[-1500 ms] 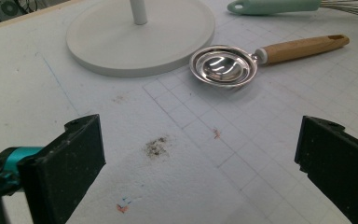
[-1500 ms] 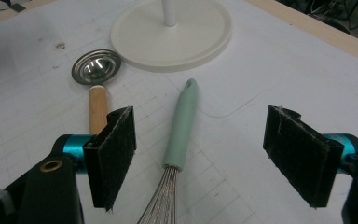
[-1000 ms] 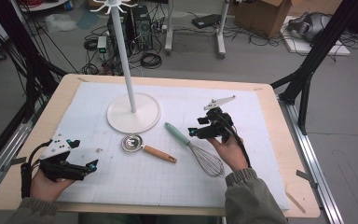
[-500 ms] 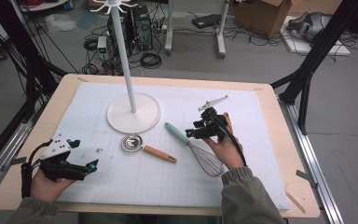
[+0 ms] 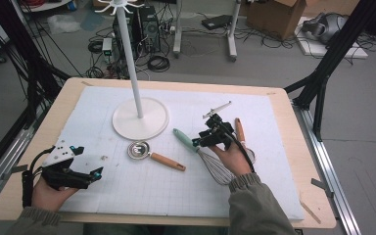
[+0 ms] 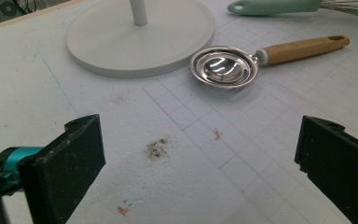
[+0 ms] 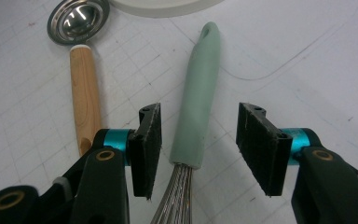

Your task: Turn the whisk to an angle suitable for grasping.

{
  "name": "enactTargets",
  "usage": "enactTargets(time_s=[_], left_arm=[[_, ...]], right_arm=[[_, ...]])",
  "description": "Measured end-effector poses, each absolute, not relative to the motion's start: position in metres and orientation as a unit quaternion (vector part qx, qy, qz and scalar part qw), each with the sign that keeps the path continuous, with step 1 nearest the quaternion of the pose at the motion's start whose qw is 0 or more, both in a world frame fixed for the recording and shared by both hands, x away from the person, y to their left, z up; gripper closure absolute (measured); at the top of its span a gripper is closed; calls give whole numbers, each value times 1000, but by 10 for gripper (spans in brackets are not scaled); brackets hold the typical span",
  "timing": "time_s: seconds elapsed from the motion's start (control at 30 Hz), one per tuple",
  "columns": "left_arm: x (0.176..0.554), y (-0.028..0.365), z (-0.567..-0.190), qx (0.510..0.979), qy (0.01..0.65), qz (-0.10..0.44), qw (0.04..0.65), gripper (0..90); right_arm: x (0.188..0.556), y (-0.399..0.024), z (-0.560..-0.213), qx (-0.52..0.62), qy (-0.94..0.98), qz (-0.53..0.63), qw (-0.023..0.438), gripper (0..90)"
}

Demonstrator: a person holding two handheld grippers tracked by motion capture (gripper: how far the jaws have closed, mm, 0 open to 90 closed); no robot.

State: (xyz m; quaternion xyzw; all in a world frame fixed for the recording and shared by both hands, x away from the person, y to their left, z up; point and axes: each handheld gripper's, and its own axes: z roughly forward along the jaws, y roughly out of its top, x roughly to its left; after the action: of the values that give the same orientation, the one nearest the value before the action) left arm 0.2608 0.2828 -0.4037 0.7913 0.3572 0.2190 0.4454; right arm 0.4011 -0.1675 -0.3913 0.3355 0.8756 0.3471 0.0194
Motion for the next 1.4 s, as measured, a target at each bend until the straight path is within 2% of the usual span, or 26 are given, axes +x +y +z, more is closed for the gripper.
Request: enactTargets(time_s=[0.97, 1.4], left_arm=[[262, 285, -404, 790, 359, 221, 446, 18], [262, 286, -404, 789, 361, 221, 446, 18]], right_arm=[[409, -157, -404, 336, 883, 329, -11, 541], [411, -152, -409, 339, 889, 306, -22, 597]])
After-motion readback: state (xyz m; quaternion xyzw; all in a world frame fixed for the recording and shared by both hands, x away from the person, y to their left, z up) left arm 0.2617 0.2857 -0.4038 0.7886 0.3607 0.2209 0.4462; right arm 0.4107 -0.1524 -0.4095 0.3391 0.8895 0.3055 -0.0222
